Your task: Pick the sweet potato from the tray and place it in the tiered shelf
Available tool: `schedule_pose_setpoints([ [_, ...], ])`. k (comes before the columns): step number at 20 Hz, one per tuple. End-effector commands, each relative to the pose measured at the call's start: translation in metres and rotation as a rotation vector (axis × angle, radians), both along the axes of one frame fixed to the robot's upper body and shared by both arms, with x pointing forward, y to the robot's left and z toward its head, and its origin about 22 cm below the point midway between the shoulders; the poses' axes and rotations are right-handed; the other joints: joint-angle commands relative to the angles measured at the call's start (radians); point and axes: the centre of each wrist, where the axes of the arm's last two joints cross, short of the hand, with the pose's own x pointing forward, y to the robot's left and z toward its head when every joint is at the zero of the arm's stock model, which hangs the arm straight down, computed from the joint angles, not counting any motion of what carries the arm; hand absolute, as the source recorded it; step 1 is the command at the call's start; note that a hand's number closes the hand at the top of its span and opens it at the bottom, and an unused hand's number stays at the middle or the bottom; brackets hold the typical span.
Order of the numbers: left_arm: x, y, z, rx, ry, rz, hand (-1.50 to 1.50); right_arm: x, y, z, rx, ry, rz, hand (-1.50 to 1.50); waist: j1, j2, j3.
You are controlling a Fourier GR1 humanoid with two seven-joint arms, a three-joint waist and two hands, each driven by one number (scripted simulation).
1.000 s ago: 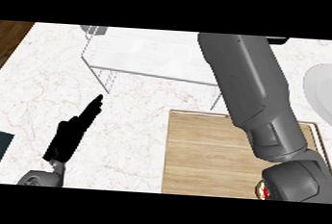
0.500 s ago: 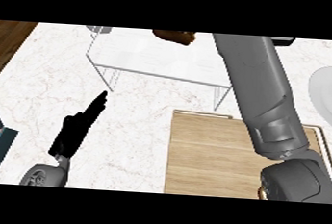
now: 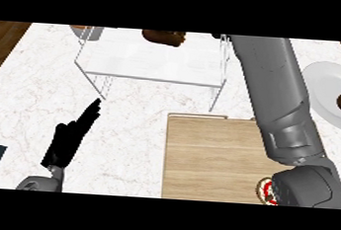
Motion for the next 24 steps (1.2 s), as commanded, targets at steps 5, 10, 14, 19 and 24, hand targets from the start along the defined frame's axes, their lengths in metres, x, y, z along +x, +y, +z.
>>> schedule_pose_setpoints([
  [5,-0.026,0.019,-0.008,0.011,0.030,0.086,0.00,-0.012,-0.057,-0.016,0.044,0.030,-0.208,-1.50,-0.077,-0.034,0.000],
  [10,-0.030,0.029,-0.010,0.014,0.034,0.108,0.00,-0.050,-0.103,-0.017,0.004,0.022,-0.155,-1.50,-0.099,-0.036,0.001],
  [14,-0.029,0.029,-0.011,0.014,0.020,0.093,0.00,-0.092,-0.141,-0.037,-0.059,0.038,-0.114,-1.50,-0.105,-0.031,0.001],
  [19,-0.027,0.030,-0.009,0.010,0.030,0.079,0.00,-0.163,-0.158,-0.038,-0.096,0.036,-0.064,-1.50,-0.075,-0.019,0.000],
  [24,-0.016,0.023,0.006,0.011,0.006,0.035,0.00,-0.213,-0.191,-0.032,-0.128,0.107,-0.105,-1.50,-0.037,-0.007,0.001],
])
